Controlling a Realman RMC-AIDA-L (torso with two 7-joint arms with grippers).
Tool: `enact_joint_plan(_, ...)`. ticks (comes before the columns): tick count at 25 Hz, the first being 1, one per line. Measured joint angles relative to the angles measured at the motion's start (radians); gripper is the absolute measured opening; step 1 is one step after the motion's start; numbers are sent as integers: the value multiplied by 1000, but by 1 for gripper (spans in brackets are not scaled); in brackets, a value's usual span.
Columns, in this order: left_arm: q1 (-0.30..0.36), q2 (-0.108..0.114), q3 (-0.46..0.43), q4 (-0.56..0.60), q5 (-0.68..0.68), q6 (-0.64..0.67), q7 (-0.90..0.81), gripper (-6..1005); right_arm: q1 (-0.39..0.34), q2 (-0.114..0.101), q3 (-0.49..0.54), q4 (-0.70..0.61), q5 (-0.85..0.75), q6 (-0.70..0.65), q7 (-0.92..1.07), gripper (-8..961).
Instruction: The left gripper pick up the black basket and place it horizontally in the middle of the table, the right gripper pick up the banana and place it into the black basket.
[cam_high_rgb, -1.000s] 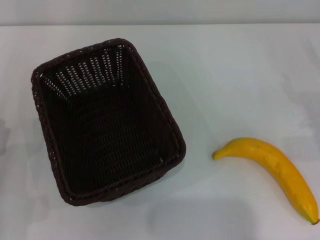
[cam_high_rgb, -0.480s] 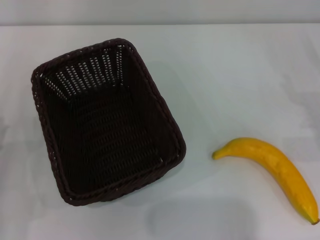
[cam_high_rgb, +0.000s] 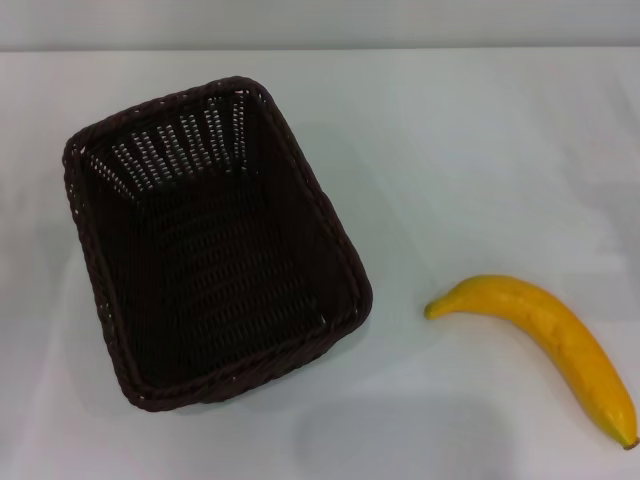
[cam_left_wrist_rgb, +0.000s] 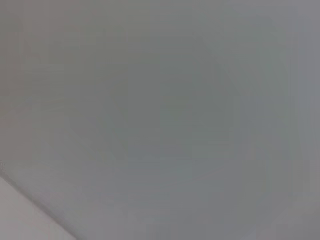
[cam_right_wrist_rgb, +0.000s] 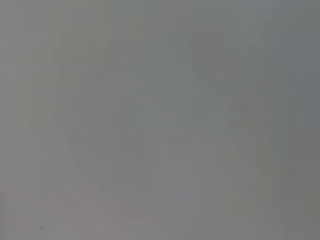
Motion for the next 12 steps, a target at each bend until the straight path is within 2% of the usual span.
enact_joint_plan(3,-33,42,0,136,161,4,-238,876,5,0,0,-2,0,0,0,862)
enact_joint_plan(6,-92,111,20,235,335,0,-433,876,7,0,0,-10,0,1,0,862)
enact_joint_plan(8,-143,175,79,270,422,0,-540,875,8,0,0,-14,0,1,0,861)
enact_joint_plan(10,-189,227,145,284,457,-1,-598,875,9,0,0,-15,0,1,0,861)
enact_joint_plan(12,-249,294,244,293,484,-2,-637,875,12,1,0,-15,1,1,0,861)
